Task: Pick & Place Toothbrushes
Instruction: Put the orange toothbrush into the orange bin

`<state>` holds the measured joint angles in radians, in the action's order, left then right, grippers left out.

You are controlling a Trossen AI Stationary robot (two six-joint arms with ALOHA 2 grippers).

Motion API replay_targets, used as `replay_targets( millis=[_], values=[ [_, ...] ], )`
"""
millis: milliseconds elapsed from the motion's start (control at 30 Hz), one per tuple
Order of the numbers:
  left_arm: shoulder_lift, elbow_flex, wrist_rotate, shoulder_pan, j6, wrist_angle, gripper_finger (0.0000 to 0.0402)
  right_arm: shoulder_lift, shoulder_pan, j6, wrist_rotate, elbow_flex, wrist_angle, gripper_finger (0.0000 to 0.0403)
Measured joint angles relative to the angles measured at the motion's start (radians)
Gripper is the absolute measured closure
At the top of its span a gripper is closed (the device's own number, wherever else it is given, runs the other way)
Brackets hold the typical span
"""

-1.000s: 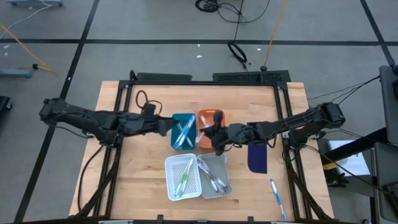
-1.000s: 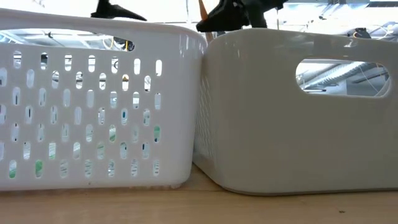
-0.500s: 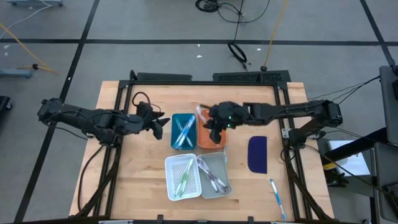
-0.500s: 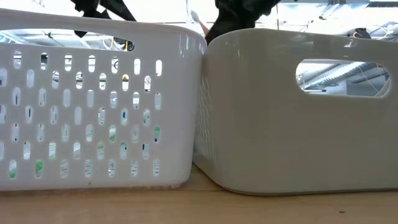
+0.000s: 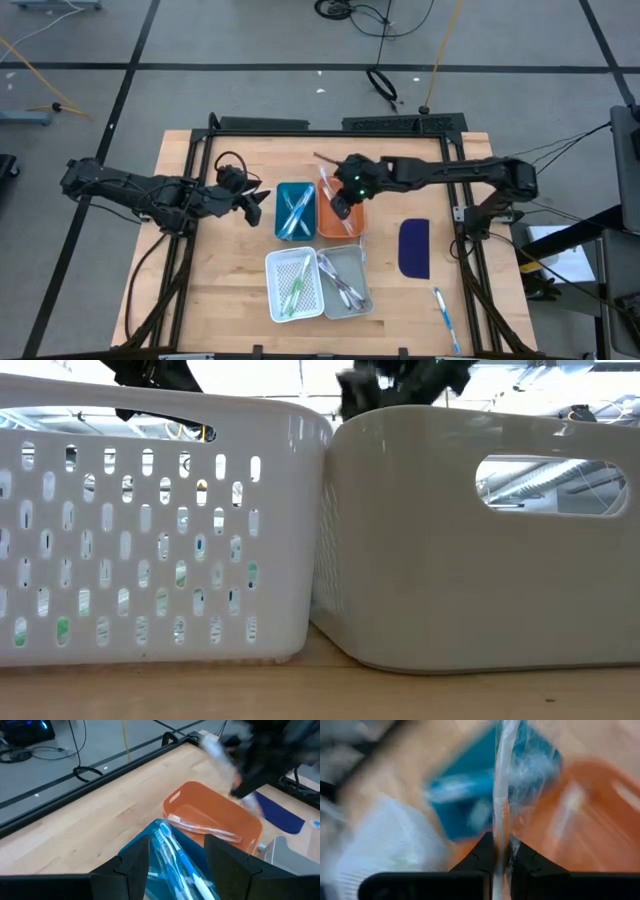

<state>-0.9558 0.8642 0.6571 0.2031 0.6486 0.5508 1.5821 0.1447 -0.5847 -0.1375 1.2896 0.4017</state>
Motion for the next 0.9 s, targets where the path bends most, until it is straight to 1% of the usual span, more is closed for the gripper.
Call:
replay_targets(
  millis=[67,167,367,567,733,900],
  values=[
    [0.000,0.000,0.000,0.000,0.000,-0.001,0.0215,0.031,0.001,0.021,0.004,-0.006,0.030,0.0389],
    [0.000,0.000,0.000,0.000,0.000,-0.001,0.0215,0.086,0.001,0.045,0.005,-0.005,0.003,0.0389],
    [0.000,0.000,-0.001,0.001,0.005,-0.002,0.0215,0.157,0.017,0.070,0.028,-0.005,0.024,0.0389],
    [0.000,0.000,-0.001,0.001,0.008,-0.002,0.0215,0.182,0.028,0.058,0.029,-0.005,0.068,0.0389],
    [0.000,0.000,-0.001,0.001,0.010,-0.002,0.0215,0.184,0.033,0.050,0.001,-0.006,0.066,0.0389],
    [0.000,0.000,-0.001,0.001,0.010,-0.001,0.0215,0.184,0.033,0.042,0.001,-0.006,0.074,0.0389]
  ],
)
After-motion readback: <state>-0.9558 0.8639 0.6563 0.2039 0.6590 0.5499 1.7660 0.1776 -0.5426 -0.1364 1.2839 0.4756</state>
